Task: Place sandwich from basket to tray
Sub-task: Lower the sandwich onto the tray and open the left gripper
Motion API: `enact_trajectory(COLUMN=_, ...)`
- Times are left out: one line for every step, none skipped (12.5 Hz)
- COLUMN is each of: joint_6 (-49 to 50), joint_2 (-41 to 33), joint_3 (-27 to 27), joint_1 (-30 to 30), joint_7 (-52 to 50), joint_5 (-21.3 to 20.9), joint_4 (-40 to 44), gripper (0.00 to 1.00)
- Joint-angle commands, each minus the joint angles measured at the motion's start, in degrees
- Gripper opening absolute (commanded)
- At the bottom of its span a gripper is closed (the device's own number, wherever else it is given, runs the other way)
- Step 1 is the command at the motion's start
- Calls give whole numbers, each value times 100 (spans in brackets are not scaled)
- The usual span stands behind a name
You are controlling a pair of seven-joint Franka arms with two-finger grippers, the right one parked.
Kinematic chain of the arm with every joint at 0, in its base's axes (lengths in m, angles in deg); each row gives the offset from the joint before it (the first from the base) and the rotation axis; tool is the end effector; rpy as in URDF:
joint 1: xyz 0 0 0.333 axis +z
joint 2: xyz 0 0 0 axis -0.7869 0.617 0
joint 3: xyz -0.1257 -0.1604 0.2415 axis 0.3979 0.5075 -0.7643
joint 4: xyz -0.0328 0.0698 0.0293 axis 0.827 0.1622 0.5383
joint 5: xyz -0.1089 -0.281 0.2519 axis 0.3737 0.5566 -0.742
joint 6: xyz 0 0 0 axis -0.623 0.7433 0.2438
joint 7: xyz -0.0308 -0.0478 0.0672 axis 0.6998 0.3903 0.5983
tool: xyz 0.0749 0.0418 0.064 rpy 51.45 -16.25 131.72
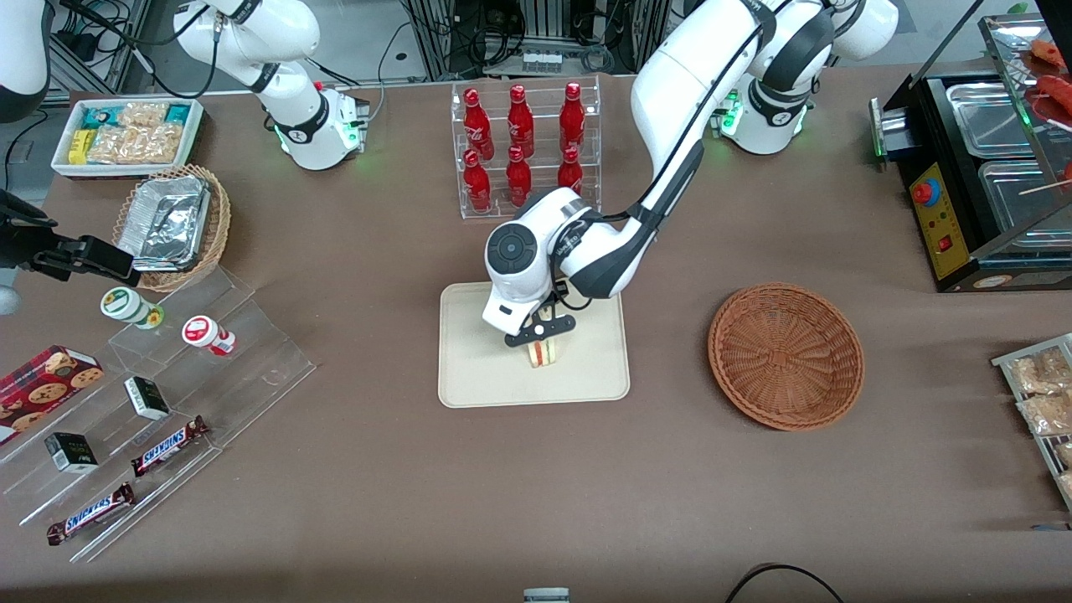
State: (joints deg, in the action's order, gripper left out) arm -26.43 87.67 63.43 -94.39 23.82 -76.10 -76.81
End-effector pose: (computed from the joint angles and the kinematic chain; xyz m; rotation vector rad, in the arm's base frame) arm 0.4964 -0.5437 0.2455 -3.0566 -0.4136 0.1809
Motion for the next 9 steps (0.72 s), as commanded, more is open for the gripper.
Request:
enact_trajectory(joint_6=290, joint_2=-259, joint_3=-26, joint_1=21, joint_7=-89, joint_5=-109, joint_4=179, gripper=100)
enact_trajectory(joint_6=378, joint_2=-400, joint_3=-26, joint_1=82, joint_7=-71, joint_5=-92, joint_4=179, gripper=100)
enact_trajectory(joint_6=474, joint_2=-566, joint_3=-26, joint_1=100, joint_7=-27, joint_5=-74, joint_4=179, gripper=100)
enact_trajectory(joint_6=614, joint_2=-716, joint_3=-17, joint_1=231, joint_7=121, joint_5=-65, joint_4=179, gripper=100)
enact_trajectory(joint_6=807, joint_2=-918, joint_3=-8, joint_1=345, joint_7=532, joint_5=-74, joint_4=179, gripper=100)
enact_trajectory(joint_6=1061, joint_2=-1111, joint_3=-34, joint_1=355, joint_7=797, joint_5=-117, joint_4=161, gripper=100)
enact_trajectory(joint_6=1290, joint_2=-1322, joint_3=-174, joint_1=477, joint_7=843, joint_5=-135, joint_4=109, gripper=100)
enact_trajectory(joint_6=1484, joint_2=-1498, joint_3=-253, joint_1=670, joint_7=956, joint_5=-135, joint_4=4, gripper=100)
enact_trajectory(joint_6=1529, joint_2=-1674, joint_3=-263, joint_1=863, joint_7=1219, joint_5=-144, joint_4=-206, gripper=100)
